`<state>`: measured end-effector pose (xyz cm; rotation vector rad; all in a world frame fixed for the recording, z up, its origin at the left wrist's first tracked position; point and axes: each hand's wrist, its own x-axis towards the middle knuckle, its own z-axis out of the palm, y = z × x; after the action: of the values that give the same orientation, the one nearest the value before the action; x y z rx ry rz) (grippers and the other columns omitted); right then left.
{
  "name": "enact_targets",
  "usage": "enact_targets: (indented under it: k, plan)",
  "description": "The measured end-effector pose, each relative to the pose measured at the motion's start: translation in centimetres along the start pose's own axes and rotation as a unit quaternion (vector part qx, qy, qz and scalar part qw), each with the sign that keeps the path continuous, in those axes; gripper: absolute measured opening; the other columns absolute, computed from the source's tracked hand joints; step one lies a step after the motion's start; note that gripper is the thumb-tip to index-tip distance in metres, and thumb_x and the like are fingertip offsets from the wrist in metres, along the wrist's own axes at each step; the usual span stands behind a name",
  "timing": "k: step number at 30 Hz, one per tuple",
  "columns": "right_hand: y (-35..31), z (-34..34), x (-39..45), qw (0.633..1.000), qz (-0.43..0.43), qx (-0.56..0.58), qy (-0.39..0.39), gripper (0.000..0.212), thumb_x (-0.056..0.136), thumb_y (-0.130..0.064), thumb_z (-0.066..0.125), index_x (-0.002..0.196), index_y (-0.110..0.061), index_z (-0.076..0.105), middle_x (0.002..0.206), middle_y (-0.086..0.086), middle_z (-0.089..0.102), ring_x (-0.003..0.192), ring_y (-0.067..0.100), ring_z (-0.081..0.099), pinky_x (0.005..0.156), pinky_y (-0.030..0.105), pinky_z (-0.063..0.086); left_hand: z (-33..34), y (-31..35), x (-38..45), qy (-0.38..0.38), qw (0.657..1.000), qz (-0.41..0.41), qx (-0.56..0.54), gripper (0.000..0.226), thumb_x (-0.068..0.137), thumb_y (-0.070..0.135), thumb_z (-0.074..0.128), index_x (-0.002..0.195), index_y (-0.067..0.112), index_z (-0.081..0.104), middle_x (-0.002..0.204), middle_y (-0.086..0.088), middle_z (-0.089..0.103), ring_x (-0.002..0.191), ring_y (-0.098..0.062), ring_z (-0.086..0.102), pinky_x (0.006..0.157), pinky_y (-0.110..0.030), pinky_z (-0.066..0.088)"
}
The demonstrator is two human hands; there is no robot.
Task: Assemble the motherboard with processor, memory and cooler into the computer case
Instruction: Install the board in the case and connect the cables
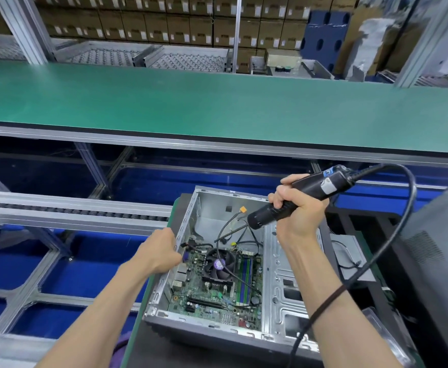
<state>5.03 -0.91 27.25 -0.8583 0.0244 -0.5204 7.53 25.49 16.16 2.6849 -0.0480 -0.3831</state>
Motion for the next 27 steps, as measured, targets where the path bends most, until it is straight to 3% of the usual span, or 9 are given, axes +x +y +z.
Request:
enact_targets:
  k: [5, 10, 13, 15, 21, 27]
  plan:
    - [0.1, 0.1, 0.1, 0.999, -0.01, -0.029, -0.03, 0.033, 0.066, 0.011, 0.058, 0.062, -0.02, 0.068, 0.059, 0.003, 0.057, 0.041, 0.02, 0.043, 0.054, 0.031, 0.04, -1.0, -0.5, 2.4, -0.02, 0.998, 0.052, -0.008, 0.041, 0.059, 0.001, 0.058, 0.051, 0.022, 0.023, 0.048, 0.004, 0.02, 0.05, -0.019, 0.021, 0.049, -0.025, 0.012]
    - [0.3, 0.9, 0.1, 0.997, -0.005, -0.062, -0.039, 0.02, 0.063, 0.01, 0.059, 0.063, -0.01, 0.062, 0.049, 0.007, 0.044, 0.04, 0.02, 0.039, 0.055, 0.032, 0.038, -1.5, -0.8, 4.2, -0.047, 0.993, 0.108, -0.011, 0.041, 0.054, 0.001, 0.054, 0.052, 0.021, 0.018, 0.05, 0.004, 0.013, 0.054, -0.02, 0.015, 0.053, -0.03, 0.008]
    - [0.7, 1.6, -0.1, 0.995, -0.007, -0.081, -0.056, 0.021, 0.063, 0.012, 0.058, 0.065, -0.009, 0.062, 0.048, 0.006, 0.044, 0.041, 0.021, 0.039, 0.055, 0.033, 0.036, -2.2, -0.6, 5.7, -0.072, 0.989, 0.129, 0.004, 0.029, 0.056, -0.001, 0.054, 0.054, 0.018, 0.032, 0.048, 0.004, 0.015, 0.049, -0.019, 0.015, 0.051, -0.027, 0.008]
    - [1.0, 2.1, -0.3, 0.994, -0.01, -0.091, -0.065, 0.019, 0.063, 0.013, 0.059, 0.066, -0.006, 0.061, 0.047, 0.008, 0.043, 0.041, 0.02, 0.038, 0.054, 0.035, 0.033, -2.5, -0.1, 6.6, -0.092, 0.986, 0.141, 0.016, 0.025, 0.057, -0.003, 0.054, 0.056, 0.018, 0.04, 0.045, 0.005, 0.017, 0.044, -0.018, 0.018, 0.045, -0.023, 0.011]
    - [2.1, 3.0, -0.6, 0.987, -0.02, -0.13, -0.089, 0.017, 0.061, 0.013, 0.059, 0.066, -0.004, 0.06, 0.045, 0.009, 0.044, 0.041, 0.022, 0.039, 0.052, 0.032, 0.038, -3.3, 2.2, 9.2, -0.116, 0.977, 0.175, 0.036, 0.048, 0.063, -0.009, 0.056, 0.05, 0.019, 0.02, 0.047, 0.002, 0.018, 0.044, -0.019, 0.023, 0.046, -0.028, 0.021]
    - [3.1, 3.2, -0.4, 0.986, -0.03, -0.129, -0.107, 0.019, 0.064, 0.016, 0.058, 0.069, -0.002, 0.061, 0.045, 0.009, 0.044, 0.041, 0.022, 0.04, 0.054, 0.034, 0.04, -3.7, 4.7, 11.4, -0.139, 0.963, 0.208, 0.097, 0.04, 0.066, -0.01, 0.054, 0.05, 0.015, 0.027, 0.037, 0.006, 0.023, 0.034, -0.012, 0.028, 0.037, -0.02, 0.027]
